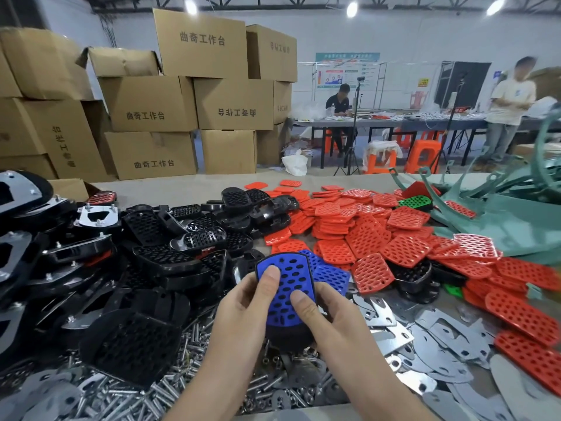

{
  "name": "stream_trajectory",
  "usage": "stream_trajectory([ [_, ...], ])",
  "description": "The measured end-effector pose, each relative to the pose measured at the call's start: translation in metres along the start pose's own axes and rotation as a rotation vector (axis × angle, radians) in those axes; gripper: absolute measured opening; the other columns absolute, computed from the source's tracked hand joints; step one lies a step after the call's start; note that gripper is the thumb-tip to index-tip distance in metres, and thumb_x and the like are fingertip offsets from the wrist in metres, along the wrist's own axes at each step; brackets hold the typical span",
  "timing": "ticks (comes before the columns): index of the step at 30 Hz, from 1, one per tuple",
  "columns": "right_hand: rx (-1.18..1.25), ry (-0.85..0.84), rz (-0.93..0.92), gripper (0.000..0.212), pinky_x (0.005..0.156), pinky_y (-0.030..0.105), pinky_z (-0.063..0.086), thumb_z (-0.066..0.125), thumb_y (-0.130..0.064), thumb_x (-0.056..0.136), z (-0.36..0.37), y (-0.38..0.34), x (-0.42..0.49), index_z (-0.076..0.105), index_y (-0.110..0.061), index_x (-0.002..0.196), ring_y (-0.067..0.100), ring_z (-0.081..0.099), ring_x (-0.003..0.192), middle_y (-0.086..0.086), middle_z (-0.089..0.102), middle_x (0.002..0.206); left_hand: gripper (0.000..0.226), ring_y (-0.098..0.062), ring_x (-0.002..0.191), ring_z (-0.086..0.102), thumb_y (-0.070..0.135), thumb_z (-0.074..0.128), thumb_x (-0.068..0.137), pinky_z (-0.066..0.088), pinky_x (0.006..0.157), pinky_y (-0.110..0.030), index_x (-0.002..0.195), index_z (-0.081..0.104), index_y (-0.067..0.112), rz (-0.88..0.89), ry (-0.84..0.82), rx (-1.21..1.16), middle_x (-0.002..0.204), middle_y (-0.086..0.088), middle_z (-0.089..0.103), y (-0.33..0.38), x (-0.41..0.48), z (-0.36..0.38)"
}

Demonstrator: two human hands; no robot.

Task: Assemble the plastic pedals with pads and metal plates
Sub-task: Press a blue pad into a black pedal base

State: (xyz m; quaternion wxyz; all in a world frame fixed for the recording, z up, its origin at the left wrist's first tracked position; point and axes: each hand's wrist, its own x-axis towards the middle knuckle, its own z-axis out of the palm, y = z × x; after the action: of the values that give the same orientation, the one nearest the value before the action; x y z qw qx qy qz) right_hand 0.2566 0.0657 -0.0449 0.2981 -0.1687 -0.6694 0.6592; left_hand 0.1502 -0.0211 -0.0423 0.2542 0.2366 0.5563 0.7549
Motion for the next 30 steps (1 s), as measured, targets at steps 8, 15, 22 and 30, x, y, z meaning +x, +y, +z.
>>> stream_trajectory([
  [8,0.145,0.031,-0.017,0.034,0.073,0.014,0.056,0.061,-0.048,0.087,0.008,-0.004,0.0,0.072,-0.026,0.111,0.007,0.075,0.095,-0.007,0.079,0.101,0.041,-0.019,0.097,0.075,0.061,0.07,0.072,0.059,0.074,-0.026,0.101,0.076,0.032,0.051,-0.072,0.079,0.102,-0.001,0.078,0.003,-0.005,0.001],
  [15,0.167,0.107,-0.029,0.027,0.067,0.015,0.054,0.06,-0.054,0.082,0.012,-0.005,0.002,0.075,-0.034,0.091,0.007,0.074,0.086,-0.005,0.078,0.091,0.022,-0.017,0.087,0.075,0.048,0.068,0.082,0.059,0.07,-0.022,0.091,0.075,0.029,0.066,-0.086,0.136,0.092,-0.001,0.077,0.001,-0.005,0.002],
  [22,0.075,0.175,-0.039,0.02,0.064,0.015,0.053,0.058,-0.035,0.1,0.013,-0.001,0.004,0.072,-0.028,0.087,0.009,0.071,0.078,-0.003,0.073,0.085,0.041,-0.014,0.076,0.069,0.042,0.067,0.082,0.057,0.066,-0.025,0.095,0.07,0.003,0.039,-0.077,0.079,0.089,-0.019,0.07,0.004,-0.01,0.011],
  [30,0.008,0.151,-0.065,0.04,0.066,0.022,0.056,0.057,-0.069,0.074,0.016,-0.004,0.0,0.071,-0.034,0.09,0.011,0.072,0.08,-0.002,0.075,0.087,0.037,-0.023,0.081,0.058,0.042,0.067,0.084,0.048,0.077,-0.042,0.081,0.056,0.007,0.067,-0.086,0.069,0.083,-0.008,0.062,0.009,-0.01,0.007],
])
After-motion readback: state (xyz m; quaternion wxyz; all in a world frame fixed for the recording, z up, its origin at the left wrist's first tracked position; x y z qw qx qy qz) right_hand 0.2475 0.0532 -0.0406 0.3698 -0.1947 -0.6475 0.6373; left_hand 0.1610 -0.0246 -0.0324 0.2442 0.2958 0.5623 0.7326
